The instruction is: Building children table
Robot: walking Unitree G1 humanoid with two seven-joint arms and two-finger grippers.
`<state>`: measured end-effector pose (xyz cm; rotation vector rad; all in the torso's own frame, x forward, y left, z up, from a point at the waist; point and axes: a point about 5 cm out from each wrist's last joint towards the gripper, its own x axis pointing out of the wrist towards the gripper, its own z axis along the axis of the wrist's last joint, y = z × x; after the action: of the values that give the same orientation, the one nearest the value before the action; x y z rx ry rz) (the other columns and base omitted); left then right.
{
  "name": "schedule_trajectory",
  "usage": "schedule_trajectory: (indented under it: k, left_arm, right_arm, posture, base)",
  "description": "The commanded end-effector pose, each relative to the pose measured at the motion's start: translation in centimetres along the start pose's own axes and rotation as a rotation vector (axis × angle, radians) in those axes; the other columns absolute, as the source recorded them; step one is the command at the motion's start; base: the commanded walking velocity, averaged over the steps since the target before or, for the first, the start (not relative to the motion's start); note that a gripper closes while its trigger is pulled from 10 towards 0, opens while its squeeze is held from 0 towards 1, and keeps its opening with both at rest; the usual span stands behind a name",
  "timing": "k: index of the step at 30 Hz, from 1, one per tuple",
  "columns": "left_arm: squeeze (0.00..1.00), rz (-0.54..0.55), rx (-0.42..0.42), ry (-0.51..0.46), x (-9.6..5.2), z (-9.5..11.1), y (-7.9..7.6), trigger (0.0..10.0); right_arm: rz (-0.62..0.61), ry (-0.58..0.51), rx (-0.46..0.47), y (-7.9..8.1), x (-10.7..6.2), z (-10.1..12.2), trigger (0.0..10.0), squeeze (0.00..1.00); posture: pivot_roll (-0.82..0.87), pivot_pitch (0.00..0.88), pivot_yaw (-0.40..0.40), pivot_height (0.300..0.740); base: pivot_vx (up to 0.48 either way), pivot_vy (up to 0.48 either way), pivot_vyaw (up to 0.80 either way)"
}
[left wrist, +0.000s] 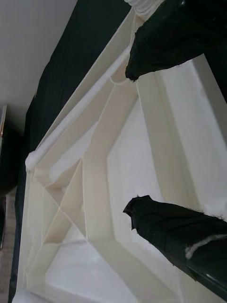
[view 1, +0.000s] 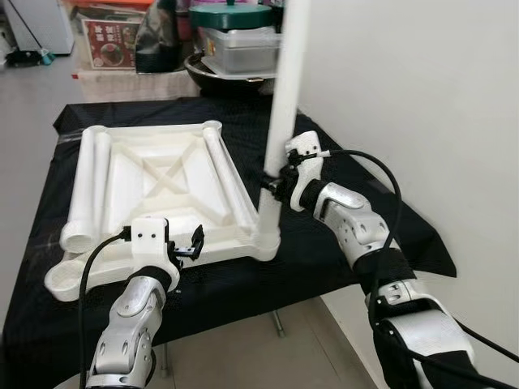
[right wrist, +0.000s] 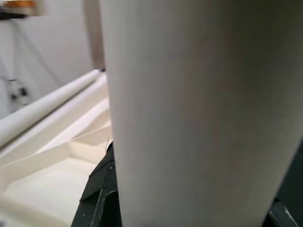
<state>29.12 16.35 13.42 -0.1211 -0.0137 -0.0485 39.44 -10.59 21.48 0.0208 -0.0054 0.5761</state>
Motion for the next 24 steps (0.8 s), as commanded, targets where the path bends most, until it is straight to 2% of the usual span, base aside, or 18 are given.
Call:
schedule_trajectory:
  k: [1, 3, 4, 7, 9, 11, 13, 14, 16, 17, 18, 20, 21, 24]
  left_arm:
    - [0.0, -0.004, 0.005, 0.01, -0.2, -0.2, -0.1, 10.0]
    - [0.0, -0.011, 0.006, 0.015, -0.2, -0.3, -0.3, 10.0]
    - [0.0, -0.017, 0.006, 0.02, -0.2, -0.4, -0.4, 10.0]
    - [0.0, -0.017, 0.006, 0.02, -0.2, -0.4, -0.4, 10.0]
    - [0.0, -0.018, 0.007, 0.022, -0.1, -0.4, -0.4, 10.0]
    - [0.0, -0.02, 0.009, 0.025, -0.1, -0.4, -0.4, 10.0]
    - [0.0, -0.02, 0.009, 0.025, -0.1, -0.4, -0.4, 10.0]
    - [0.0, -0.02, 0.01, 0.026, -0.1, -0.4, -0.4, 10.0]
    - [0.0, -0.02, 0.01, 0.026, -0.1, -0.4, -0.4, 10.0]
    - [0.0, -0.021, 0.01, 0.027, 0.0, -0.4, -0.4, 10.0]
    - [0.0, -0.023, 0.01, 0.029, 0.0, -0.5, -0.4, 10.0]
    - [0.0, -0.026, 0.009, 0.031, 0.0, -0.5, -0.5, 10.0]
    - [0.0, -0.028, 0.009, 0.032, 0.0, -0.6, -0.5, 10.0]
    - [0.0, -0.028, 0.009, 0.032, 0.0, -0.6, -0.5, 10.0]
  right_arm:
    - [-0.156, 0.108, 0.007, -1.0, -0.6, -1.9, 0.0, 0.0]
    - [-0.322, 0.15, 0.031, -1.1, -1.3, -3.2, 0.0, 0.0]
    - [-0.441, 0.162, 0.042, -0.2, -1.8, -4.0, 0.0, 0.0]
    - [-0.441, 0.162, 0.042, -0.2, -1.8, -4.0, 0.0, 0.0]
    - [-0.486, 0.159, 0.047, 0.2, -1.9, -4.1, 0.0, 0.0]
    - [-0.609, 0.134, 0.054, 1.8, -2.1, -3.6, 0.0, 0.0]
    - [-0.609, 0.134, 0.054, 1.8, -2.1, -3.6, 0.0, 0.0]
    - [-0.647, 0.124, 0.048, 2.4, -2.2, -3.3, 0.0, 0.0]
    - [-0.647, 0.124, 0.048, 2.4, -2.2, -3.3, 0.0, 0.0]
    - [-0.653, 0.126, 0.043, 2.9, -2.2, -3.1, 0.0, 0.0]
    - [-0.636, 0.13, 0.043, 3.2, -2.0, -3.0, 7.2, 0.0]
    - [-0.609, 0.13, 0.038, 3.3, -1.9, -2.9, 7.2, 0.0]
    - [-0.58, 0.116, 0.047, 3.0, -2.0, -2.7, 10.0, 0.0]
    - [-0.58, 0.116, 0.047, 3.0, -2.0, -2.7, 10.0, 0.0]
  posture:
    - [0.08, 0.0, -0.108, 0.74]
    - [0.08, 0.0, -0.099, 0.74]
    - [0.08, 0.0, -0.092, 0.74]
    - [0.08, 0.0, -0.092, 0.74]
    - [0.07, 0.0, -0.092, 0.74]
    - [0.08, 0.0, -0.084, 0.74]
    - [0.08, 0.0, -0.084, 0.74]
    - [0.07, 0.0, -0.078, 0.74]
    - [0.07, 0.0, -0.078, 0.74]
    - [0.07, 0.0, -0.072, 0.74]
    - [0.06, 0.0, -0.07, 0.74]
    - [0.06, 0.0, -0.07, 0.74]
    - [0.06, 0.0, -0.069, 0.74]
    - [0.06, 0.0, -0.069, 0.74]
  base:
    - [0.0, 0.0, 0.0]
    - [0.0, 0.0, 0.0]
    - [0.0, 0.0, 0.0]
    - [0.0, 0.0, 0.0]
    - [0.0, 0.0, 0.0]
    - [0.0, 0.0, 0.0]
    - [0.0, 0.0, 0.0]
    - [0.0, 0.0, 0.0]
    - [0.0, 0.0, 0.0]
    - [0.0, 0.0, 0.0]
    - [0.0, 0.0, 0.0]
    - [0.0, 0.0, 0.0]
    - [0.0, 0.0, 0.0]
    - [0.0, 0.0, 0.0]
